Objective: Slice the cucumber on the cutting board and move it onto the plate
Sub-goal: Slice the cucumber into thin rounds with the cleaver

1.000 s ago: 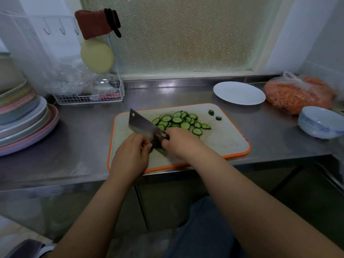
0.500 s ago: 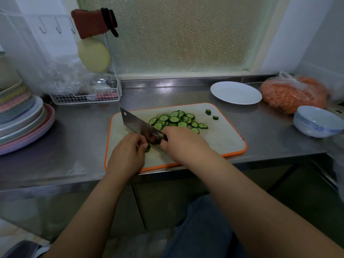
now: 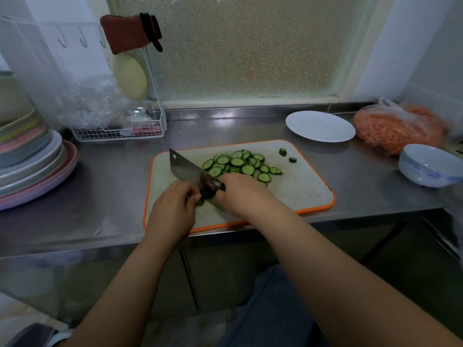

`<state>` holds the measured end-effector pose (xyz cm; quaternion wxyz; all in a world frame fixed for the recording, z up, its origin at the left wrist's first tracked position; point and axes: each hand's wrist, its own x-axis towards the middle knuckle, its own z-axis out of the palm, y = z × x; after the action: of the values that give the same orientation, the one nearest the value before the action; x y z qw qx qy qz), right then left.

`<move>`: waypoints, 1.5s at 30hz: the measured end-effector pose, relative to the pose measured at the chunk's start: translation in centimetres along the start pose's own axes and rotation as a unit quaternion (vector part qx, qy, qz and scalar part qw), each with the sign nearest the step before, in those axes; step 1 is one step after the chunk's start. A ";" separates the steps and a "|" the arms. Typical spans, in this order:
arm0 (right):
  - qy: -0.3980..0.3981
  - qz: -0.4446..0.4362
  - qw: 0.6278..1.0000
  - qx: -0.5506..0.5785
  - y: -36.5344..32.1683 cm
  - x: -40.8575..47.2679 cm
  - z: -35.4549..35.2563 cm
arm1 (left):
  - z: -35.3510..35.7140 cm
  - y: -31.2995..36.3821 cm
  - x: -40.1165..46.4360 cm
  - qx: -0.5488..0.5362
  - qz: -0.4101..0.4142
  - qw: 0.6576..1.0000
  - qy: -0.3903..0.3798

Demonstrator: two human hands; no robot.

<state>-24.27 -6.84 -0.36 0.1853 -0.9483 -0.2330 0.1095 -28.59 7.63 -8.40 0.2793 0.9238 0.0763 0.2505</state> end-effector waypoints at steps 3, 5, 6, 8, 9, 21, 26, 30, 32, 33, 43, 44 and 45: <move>0.000 -0.005 1.000 0.001 0.2 -0.5 -0.4 | 0.0 0.1 0.0 -0.001 -0.007 1.000 0.003; 0.003 -0.007 1.000 0.000 0.1 -0.9 -0.8 | 0.0 0.1 0.0 0.000 -0.010 1.000 0.001; 0.006 -0.010 1.000 -0.003 0.1 -1.1 -0.9 | 0.1 0.1 0.0 0.000 -0.009 1.000 0.002; 0.015 -0.016 1.000 -0.016 -0.1 -1.3 -1.0 | 0.1 0.0 0.0 0.004 -0.007 1.000 0.002; 0.019 -0.016 0.999 -0.022 -0.2 -1.4 -0.9 | 0.2 0.0 0.0 0.006 -0.007 1.000 0.000; -0.010 0.017 1.000 0.019 0.0 1.3 0.3 | -0.3 0.4 0.0 0.014 -0.013 1.000 -0.005; -0.004 -0.001 1.000 0.015 0.5 0.4 -0.1 | -0.3 0.4 -0.1 0.004 -0.029 1.000 -0.006; 0.009 -0.019 1.000 0.003 0.1 -0.8 -0.6 | -0.4 0.5 -0.1 0.003 -0.028 1.000 -0.007; 0.008 -0.022 1.000 -0.005 -0.1 -1.2 -0.9 | -0.4 0.6 -0.1 0.002 -0.024 1.000 -0.005; 0.008 -0.022 1.000 -0.009 -0.2 -1.3 -1.0 | -0.4 0.6 -0.1 0.002 -0.022 1.000 -0.003; -0.004 0.012 1.000 -0.008 -0.8 0.8 1.1 | -0.5 0.6 -0.2 0.018 -0.002 1.000 -0.003; -0.007 0.012 1.000 -0.001 -0.7 1.0 1.0 | -0.5 0.5 -0.2 0.016 -0.004 1.000 -0.002; -0.010 0.012 1.000 0.005 -0.5 1.1 0.8 | -0.6 0.6 -0.2 0.014 -0.007 1.000 -0.001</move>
<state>-23.76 -5.66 -0.97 0.1862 -0.9490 -0.2229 0.1227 -29.07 7.37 -7.75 0.2686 0.9273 0.0862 0.2461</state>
